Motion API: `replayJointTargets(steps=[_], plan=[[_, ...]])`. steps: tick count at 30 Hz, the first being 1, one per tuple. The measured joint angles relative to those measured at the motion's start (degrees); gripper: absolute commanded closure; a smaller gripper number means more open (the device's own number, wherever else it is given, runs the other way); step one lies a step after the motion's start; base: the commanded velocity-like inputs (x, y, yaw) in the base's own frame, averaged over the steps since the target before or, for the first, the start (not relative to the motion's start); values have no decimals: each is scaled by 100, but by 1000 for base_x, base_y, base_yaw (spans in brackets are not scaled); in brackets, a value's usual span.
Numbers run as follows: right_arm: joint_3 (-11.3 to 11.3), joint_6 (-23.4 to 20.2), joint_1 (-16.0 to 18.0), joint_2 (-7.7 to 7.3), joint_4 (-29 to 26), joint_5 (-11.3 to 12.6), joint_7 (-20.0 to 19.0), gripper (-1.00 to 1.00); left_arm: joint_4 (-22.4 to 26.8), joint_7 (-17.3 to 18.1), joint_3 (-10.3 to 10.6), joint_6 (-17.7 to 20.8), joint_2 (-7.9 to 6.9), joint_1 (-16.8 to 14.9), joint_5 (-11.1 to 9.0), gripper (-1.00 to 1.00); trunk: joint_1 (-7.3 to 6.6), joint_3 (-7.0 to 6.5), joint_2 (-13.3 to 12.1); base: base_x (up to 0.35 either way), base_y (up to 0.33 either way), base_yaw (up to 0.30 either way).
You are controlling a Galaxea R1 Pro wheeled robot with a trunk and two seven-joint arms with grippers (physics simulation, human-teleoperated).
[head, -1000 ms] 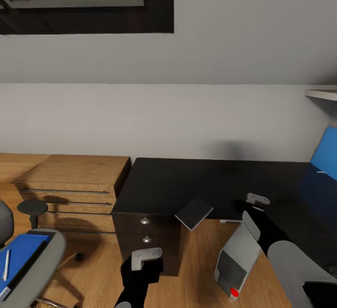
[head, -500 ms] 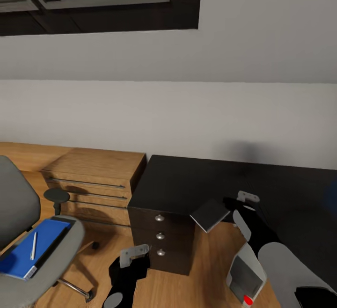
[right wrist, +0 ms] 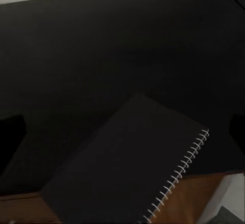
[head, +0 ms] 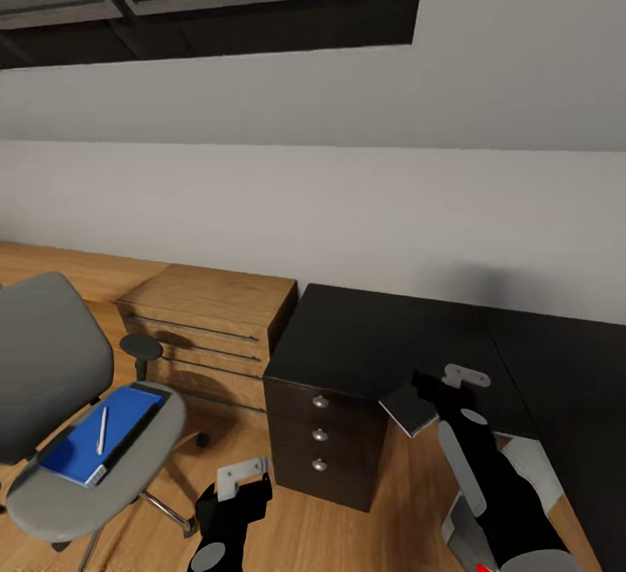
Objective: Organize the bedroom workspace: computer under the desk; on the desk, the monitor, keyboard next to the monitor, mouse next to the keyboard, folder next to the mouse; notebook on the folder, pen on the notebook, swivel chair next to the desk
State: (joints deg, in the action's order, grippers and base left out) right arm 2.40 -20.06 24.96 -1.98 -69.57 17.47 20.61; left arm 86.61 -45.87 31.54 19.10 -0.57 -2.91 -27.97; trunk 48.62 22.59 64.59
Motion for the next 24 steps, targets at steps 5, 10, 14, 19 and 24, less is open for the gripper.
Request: replayJointTargets(steps=[5, 10, 14, 19, 24], plan=[[35, -151, -263, 64, -415, 20, 7, -100, -3, -1, 0, -1, -1, -1, 6, -100, 0, 10, 0, 0, 0, 45], [41, -185, -325, 77, -495, 39, -5, -100, -3, -1, 1, -1, 0, -1, 9, -100, 0, 12, 0, 0, 0, 9], [71, -189, -342, 93, -531, 46, -8, -100, -3, -1, -4, -1, 1, -1, 9, -100, 0, 12, 0, 0, 0, 1], [93, -185, -346, 193, -602, 59, 0, -100, -3, 12, 8, -1, 1, -1, 5, -100, 0, 12, 0, 0, 0, 0], [87, -163, -345, 246, -758, 56, 22, -100, -2, 16, -4, -2, 1, 0, 12, -100, 0, 11, 0, 0, 0, 129]])
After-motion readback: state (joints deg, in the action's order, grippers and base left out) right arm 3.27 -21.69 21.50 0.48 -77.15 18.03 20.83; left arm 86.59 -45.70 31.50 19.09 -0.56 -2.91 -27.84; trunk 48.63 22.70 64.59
